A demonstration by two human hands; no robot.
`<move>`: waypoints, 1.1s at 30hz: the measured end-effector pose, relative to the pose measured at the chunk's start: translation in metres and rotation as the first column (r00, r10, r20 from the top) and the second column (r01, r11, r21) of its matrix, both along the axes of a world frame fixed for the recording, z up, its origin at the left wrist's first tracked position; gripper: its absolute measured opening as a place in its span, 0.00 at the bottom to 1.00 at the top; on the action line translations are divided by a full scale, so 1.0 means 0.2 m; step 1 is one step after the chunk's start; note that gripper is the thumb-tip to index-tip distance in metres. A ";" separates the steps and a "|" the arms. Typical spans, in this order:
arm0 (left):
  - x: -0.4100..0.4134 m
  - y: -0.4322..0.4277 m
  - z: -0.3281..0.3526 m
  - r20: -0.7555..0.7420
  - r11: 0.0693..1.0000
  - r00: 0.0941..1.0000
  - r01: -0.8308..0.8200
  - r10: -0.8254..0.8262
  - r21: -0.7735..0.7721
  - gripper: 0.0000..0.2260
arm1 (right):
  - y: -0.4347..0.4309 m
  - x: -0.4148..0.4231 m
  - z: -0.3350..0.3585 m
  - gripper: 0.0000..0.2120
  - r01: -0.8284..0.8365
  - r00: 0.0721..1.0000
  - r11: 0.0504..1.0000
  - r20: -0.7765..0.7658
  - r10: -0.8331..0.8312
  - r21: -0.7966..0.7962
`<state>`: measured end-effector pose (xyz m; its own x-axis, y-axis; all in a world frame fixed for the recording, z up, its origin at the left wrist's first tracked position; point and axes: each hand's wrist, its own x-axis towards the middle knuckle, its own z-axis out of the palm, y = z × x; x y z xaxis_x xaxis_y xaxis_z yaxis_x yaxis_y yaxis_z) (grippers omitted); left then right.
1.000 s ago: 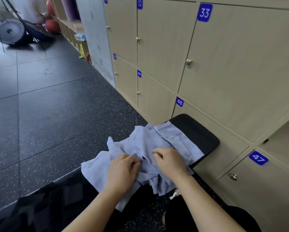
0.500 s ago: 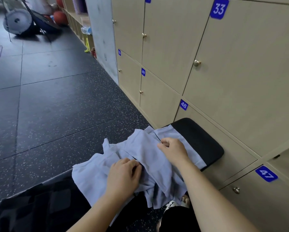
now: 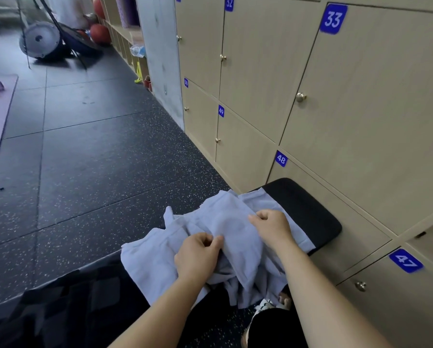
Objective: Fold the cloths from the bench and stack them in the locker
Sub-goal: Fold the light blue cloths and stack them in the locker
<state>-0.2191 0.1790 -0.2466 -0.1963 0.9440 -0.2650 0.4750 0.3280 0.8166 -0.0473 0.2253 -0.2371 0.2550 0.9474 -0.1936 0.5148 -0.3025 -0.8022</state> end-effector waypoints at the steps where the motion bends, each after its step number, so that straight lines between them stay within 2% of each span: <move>1: -0.01 0.00 0.00 0.074 0.999 0.997 -0.024 0.022 0.021 0.18 | -0.01 0.00 0.02 0.23 0.020 0.998 1.000 -0.066 -0.019 0.014; 3: -0.02 -0.02 0.02 0.187 0.994 0.981 -0.073 0.058 0.076 0.17 | -0.05 0.00 0.06 0.21 0.068 0.973 0.997 -0.222 -0.057 0.041; 6: -0.03 -0.04 0.13 0.280 0.970 0.959 -0.111 0.047 0.218 0.16 | -0.12 -0.02 0.16 0.13 0.144 0.883 0.984 -0.462 -0.079 0.107; 9: -0.06 -0.06 0.29 0.345 0.924 0.939 -0.122 -0.011 0.362 0.10 | -0.21 -0.03 0.32 0.07 0.215 0.831 0.958 -0.550 -0.078 0.189; 12: -0.08 -0.08 0.45 0.348 0.884 0.933 -0.087 -0.088 0.458 0.07 | -0.29 -0.01 0.48 0.04 0.225 0.848 0.928 -0.528 -0.037 0.296; 15: -0.07 -0.10 0.61 0.316 0.850 0.934 -0.028 -0.165 0.527 0.08 | -0.35 0.02 0.65 0.08 0.218 0.877 0.893 -0.480 -0.003 0.393; 22: 0.02 -0.14 0.96 0.211 0.771 0.945 0.062 -0.250 0.634 0.11 | -0.47 0.13 1.01 0.11 0.237 0.944 0.806 -0.324 -0.059 0.543; 26: 0.06 -0.12 1.14 0.324 0.801 0.889 0.074 -0.322 0.594 0.20 | -0.52 0.16 1.21 0.13 0.268 0.895 0.796 -0.445 0.002 0.543; 28: 0.08 -0.11 1.23 0.385 0.818 0.854 0.078 -0.350 0.570 0.24 | -0.53 0.16 1.30 0.14 0.261 0.886 0.798 -0.462 0.025 0.543; 31: 0.10 -0.08 1.34 0.392 0.811 0.831 0.115 -0.395 0.573 0.33 | -0.54 0.17 1.41 0.13 0.260 0.892 0.786 -0.452 0.027 0.561; 33: 0.12 -0.06 1.39 0.399 0.810 0.826 0.113 -0.399 0.575 0.28 | -0.54 0.19 1.47 0.15 0.273 0.905 0.770 -0.425 -0.003 0.577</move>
<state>-0.1951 0.1672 0.0316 0.0912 0.9569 0.2757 -0.0219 -0.2748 0.9612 -0.0093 0.1169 0.0573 0.4261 0.8525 0.3028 0.1225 0.2773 -0.9529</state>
